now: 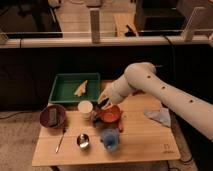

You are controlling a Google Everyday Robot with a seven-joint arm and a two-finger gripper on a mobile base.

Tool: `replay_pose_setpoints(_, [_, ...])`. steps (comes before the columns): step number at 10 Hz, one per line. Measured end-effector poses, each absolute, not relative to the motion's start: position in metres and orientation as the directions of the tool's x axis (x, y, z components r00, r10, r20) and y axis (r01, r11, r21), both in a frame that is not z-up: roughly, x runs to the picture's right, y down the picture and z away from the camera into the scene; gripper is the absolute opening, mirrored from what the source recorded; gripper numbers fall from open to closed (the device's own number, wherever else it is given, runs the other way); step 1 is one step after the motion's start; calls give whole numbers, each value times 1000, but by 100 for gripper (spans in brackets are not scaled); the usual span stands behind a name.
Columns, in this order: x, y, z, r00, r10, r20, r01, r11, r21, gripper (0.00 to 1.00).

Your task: Place brush in plastic cup

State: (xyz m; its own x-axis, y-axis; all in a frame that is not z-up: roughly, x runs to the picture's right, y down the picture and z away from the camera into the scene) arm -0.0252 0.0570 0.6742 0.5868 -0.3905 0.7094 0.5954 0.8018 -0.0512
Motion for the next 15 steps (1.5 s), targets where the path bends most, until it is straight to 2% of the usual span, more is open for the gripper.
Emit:
replay_pose_setpoints(3, [-36, 48, 657, 573, -441, 690, 631, 776, -29, 0])
replay_pose_setpoints(7, [-14, 37, 632, 585, -448, 675, 651, 756, -62, 0])
replay_pose_setpoints(10, [3, 32, 617, 551, -379, 744, 667, 736, -118, 0])
replay_pose_setpoints(15, [8, 39, 623, 582, -240, 777, 645, 719, -261, 0])
